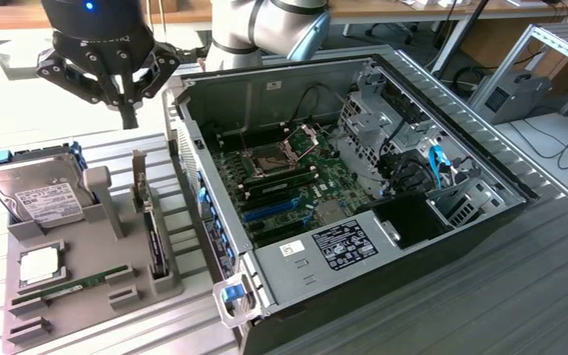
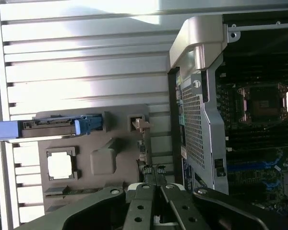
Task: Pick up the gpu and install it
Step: 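Reach for the gpu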
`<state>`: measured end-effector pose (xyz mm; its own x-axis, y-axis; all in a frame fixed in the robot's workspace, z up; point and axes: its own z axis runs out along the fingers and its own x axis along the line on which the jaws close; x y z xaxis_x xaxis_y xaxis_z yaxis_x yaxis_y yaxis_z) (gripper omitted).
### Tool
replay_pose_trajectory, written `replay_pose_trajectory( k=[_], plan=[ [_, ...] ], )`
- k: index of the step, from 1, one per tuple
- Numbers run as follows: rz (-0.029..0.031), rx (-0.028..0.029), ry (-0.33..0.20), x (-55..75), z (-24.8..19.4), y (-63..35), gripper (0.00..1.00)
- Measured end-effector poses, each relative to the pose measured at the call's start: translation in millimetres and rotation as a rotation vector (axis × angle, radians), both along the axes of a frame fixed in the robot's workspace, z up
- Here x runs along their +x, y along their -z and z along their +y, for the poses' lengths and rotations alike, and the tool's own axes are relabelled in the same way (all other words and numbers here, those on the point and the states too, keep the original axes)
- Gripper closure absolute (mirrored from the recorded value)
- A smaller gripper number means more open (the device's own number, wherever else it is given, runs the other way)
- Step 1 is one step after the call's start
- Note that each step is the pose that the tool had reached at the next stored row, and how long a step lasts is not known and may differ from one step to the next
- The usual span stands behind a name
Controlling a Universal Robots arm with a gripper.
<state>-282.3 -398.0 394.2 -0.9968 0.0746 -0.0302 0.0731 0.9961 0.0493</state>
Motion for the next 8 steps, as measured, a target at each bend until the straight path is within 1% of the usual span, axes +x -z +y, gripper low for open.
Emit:
replay_pose_trajectory(
  k=[8],
  plan=[
    [-0.0008,0.0000,0.000,-13.2,0.0,0.0,0.89]
  ],
)
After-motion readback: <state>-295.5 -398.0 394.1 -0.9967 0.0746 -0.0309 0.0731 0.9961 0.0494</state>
